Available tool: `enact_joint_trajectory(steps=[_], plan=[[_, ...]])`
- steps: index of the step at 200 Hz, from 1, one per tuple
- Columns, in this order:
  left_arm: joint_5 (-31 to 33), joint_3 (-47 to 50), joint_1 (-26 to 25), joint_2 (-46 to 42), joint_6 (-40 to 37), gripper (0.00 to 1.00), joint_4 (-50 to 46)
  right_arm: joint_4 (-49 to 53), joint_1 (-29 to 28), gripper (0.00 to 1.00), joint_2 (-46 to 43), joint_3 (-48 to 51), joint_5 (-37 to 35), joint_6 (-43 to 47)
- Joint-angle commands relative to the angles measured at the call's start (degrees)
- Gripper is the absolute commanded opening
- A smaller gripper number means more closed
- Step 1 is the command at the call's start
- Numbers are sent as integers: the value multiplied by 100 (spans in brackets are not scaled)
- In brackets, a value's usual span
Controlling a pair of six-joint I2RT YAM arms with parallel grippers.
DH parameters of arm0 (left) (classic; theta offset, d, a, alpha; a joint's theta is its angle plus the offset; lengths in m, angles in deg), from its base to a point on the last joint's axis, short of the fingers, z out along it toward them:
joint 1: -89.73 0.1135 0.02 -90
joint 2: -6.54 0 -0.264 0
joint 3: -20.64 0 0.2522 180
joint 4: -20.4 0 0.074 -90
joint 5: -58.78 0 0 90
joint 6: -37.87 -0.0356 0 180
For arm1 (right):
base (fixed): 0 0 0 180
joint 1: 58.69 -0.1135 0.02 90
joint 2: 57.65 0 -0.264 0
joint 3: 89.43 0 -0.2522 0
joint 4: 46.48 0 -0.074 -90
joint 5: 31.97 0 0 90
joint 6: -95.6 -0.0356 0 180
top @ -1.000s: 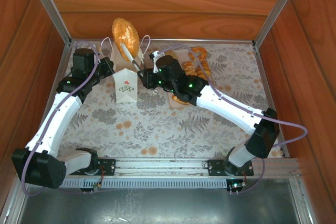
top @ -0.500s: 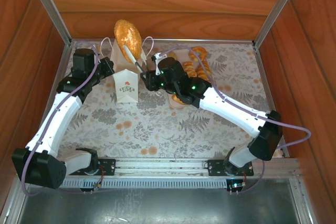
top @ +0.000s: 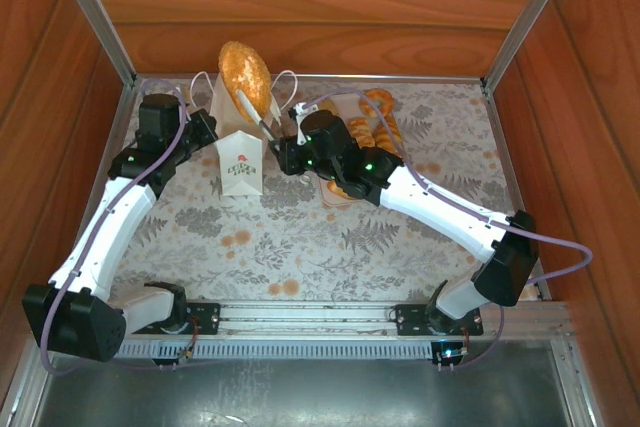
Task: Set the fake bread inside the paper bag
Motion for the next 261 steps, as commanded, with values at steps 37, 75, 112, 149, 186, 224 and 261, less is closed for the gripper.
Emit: enact_joint_trajectory(steps=[37,75,112,149,186,224,261], plan=[[-37,100,-34,-177,191,0,265,714,-62,12,-194,-476,-89,408],[-249,135,-68,-197,324,0,390,1609,-75,12,-53,-934,-169,436],[-183,264,-243,-228,408,0,547,2465,-75,12,-19,-1314,-314,385],[40,365,-379,-240,497,0,620,2993,-75,12,-36,-1478,-315,413],[273,562,-456,-356,674,0,694,3309,-79,12,45,-1593,-365,428],[246,681,-499,-416,723,0,777,3735,-75,12,335,-1982,-446,524],[88,677,-561,-329,721,0,948,4338,-53,13,748,-2687,-397,669]])
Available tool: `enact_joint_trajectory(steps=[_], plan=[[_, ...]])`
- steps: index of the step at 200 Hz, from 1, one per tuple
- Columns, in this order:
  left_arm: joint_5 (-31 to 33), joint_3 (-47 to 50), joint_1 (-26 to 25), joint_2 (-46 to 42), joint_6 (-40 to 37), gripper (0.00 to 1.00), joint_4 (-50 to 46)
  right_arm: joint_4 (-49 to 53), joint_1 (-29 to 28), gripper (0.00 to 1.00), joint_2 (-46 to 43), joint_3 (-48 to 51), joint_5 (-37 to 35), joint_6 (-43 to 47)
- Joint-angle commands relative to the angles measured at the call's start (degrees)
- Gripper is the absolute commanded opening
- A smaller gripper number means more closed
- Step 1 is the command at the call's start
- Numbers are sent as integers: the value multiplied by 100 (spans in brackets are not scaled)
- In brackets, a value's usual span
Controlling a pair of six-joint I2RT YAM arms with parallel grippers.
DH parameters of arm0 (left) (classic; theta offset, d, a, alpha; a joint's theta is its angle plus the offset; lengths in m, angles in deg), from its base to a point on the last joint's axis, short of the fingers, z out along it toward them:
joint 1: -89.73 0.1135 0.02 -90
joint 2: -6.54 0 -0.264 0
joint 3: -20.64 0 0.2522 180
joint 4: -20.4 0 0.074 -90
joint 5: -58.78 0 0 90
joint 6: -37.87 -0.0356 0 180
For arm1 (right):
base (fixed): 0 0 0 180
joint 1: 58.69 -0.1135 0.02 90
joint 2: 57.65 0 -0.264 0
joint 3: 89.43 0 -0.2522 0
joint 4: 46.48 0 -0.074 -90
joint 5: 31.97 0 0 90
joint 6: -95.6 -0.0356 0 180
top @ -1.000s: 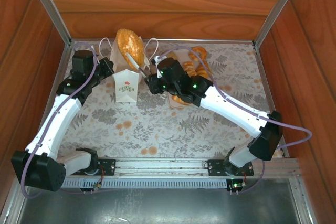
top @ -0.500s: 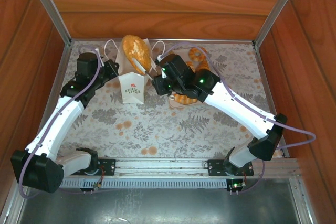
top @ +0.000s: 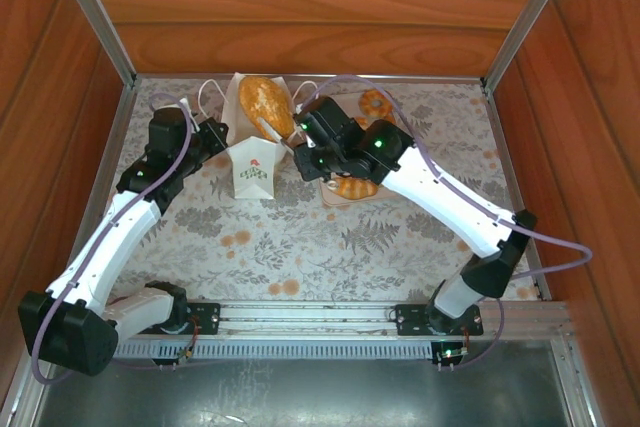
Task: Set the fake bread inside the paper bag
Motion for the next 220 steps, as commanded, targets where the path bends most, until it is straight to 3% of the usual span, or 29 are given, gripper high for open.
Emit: enact_joint_trajectory(steps=[1,82,145,220], plan=[[-62,21,-65,34,26,0,254,513,-16,13,175,-475,-90,159],[-247,30,-118,187,-181,0,424,1109,191,14,771,-1557,612,549],[157,88,-33,37,-181,0,138,1139,193,14,490,-1278,571,760],[-371,54,33,38,-476,0,306,1536,344,14,609,-1453,566,657]])
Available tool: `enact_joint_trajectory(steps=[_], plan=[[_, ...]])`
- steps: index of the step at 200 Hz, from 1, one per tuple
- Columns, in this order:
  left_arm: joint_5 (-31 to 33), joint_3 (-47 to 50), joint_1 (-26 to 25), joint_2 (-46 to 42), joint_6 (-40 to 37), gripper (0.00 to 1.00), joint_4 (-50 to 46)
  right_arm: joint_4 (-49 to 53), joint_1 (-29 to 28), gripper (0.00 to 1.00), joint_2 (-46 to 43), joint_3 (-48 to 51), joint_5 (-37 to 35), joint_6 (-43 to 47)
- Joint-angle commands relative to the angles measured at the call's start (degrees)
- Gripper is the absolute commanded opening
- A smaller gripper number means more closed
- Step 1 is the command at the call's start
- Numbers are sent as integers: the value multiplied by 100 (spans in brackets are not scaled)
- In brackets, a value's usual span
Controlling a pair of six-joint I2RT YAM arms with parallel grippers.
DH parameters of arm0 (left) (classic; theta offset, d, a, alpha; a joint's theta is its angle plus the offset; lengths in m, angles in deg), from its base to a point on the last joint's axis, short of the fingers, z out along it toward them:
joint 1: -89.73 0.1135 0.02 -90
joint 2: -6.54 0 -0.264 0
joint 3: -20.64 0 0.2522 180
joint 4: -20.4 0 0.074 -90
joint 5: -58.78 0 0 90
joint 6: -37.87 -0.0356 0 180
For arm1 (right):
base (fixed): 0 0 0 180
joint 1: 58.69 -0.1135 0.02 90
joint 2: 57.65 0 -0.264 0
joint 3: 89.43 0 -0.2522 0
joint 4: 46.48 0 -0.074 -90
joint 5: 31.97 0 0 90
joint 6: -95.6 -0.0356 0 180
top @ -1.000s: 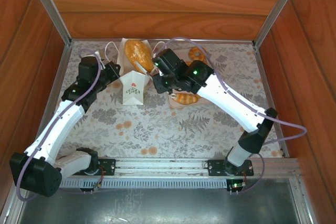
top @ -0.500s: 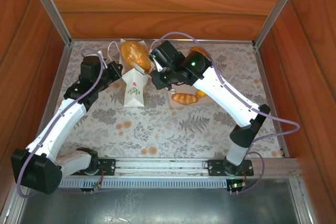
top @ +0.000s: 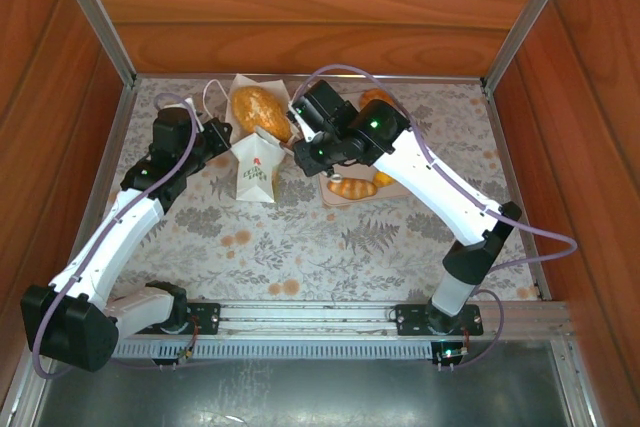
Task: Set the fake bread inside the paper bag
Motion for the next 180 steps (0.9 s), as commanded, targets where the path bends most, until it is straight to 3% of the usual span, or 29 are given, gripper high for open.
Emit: enact_joint_trajectory(steps=[1,89,180], plan=[[-258,-4,43,-84,-314,0,103,301,120,13,30,-234,83,-48],[-704,25,39,35,-451,0,336,474,377,16,526,-1006,30,-96],[-684,36,40,60,-417,0,373,430,443,36,591,-1081,200,-73]])
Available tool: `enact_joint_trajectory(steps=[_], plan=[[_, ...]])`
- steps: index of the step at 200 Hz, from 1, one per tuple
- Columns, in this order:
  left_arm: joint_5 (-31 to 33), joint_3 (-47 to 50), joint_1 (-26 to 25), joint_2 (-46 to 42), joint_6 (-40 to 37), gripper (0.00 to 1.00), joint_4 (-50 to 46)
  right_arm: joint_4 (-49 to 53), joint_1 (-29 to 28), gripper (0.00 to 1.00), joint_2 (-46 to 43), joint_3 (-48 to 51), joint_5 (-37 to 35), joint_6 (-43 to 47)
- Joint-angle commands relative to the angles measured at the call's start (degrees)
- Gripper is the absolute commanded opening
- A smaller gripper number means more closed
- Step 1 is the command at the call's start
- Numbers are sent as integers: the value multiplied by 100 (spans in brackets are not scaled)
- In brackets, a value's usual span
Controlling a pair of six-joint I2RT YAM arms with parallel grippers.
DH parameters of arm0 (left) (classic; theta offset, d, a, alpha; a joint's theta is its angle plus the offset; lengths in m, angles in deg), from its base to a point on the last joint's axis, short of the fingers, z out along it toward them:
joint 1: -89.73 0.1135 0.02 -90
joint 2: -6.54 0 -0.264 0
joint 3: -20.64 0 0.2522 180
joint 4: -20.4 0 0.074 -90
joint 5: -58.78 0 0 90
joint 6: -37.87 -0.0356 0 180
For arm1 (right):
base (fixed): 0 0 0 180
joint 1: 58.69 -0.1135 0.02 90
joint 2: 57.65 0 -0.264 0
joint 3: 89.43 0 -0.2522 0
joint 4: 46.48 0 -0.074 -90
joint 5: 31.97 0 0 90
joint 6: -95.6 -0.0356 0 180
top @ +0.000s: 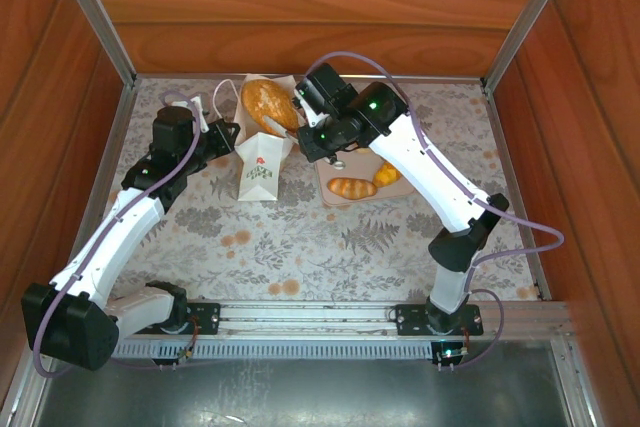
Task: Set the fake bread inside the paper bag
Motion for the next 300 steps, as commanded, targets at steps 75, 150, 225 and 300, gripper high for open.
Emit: enact_joint_trajectory(steps=[75,150,225,300], plan=[[164,65,43,-14,-15,0,87,-207,52,55,-95,-142,10,-7],[89,34,40,23,-5,0,93,-398,51,61,-188,-132,-78,45],[69,26,38,30,12,0,90,-487,60,64,-230,-157,-134,99],[130,-19,28,98,153,0,86,-1313,128,59,-830,152,28,94]])
